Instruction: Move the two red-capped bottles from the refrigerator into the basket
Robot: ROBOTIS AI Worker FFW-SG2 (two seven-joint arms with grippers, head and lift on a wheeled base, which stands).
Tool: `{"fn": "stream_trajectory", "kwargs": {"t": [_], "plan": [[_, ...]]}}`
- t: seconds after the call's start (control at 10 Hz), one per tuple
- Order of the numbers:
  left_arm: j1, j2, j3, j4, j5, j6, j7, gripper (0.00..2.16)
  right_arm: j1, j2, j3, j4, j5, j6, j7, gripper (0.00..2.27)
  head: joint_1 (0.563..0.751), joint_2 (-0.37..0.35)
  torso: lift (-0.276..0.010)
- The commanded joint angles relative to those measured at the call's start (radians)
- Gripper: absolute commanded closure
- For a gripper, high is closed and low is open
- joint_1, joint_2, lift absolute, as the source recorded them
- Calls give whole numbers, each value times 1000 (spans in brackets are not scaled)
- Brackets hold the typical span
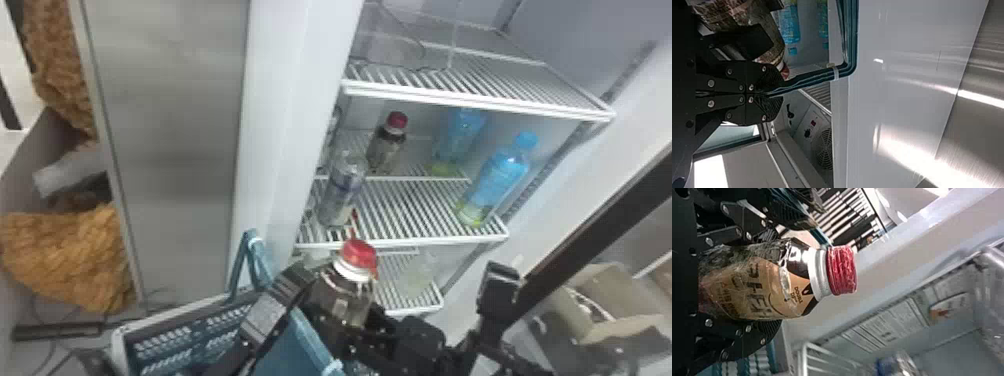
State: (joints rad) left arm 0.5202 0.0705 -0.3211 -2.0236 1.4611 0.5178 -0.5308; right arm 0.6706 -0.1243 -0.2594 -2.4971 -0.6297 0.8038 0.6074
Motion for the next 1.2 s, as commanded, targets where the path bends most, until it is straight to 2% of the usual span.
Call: {"fn": "stream_trajectory", "kwargs": {"t": [0.0,0.1,0.2,0.6,1.1], "plan": [[0,0,0,0,1,0,0,1204,-3,-2,8,17,-26,6,2,111,695,-338,0],[0,0,0,0,1,0,0,1204,-3,-2,6,19,-38,4,2,58,695,-327,0],[3,0,0,0,3,0,0,1204,2,0,-12,15,-32,-18,2,148,695,-322,0],[5,0,0,0,9,-2,0,1204,21,29,-163,-30,65,-63,2,191,695,-350,0],[10,0,-2,0,9,-2,0,1204,24,55,-221,2,115,-180,-32,182,695,-350,0]]}}
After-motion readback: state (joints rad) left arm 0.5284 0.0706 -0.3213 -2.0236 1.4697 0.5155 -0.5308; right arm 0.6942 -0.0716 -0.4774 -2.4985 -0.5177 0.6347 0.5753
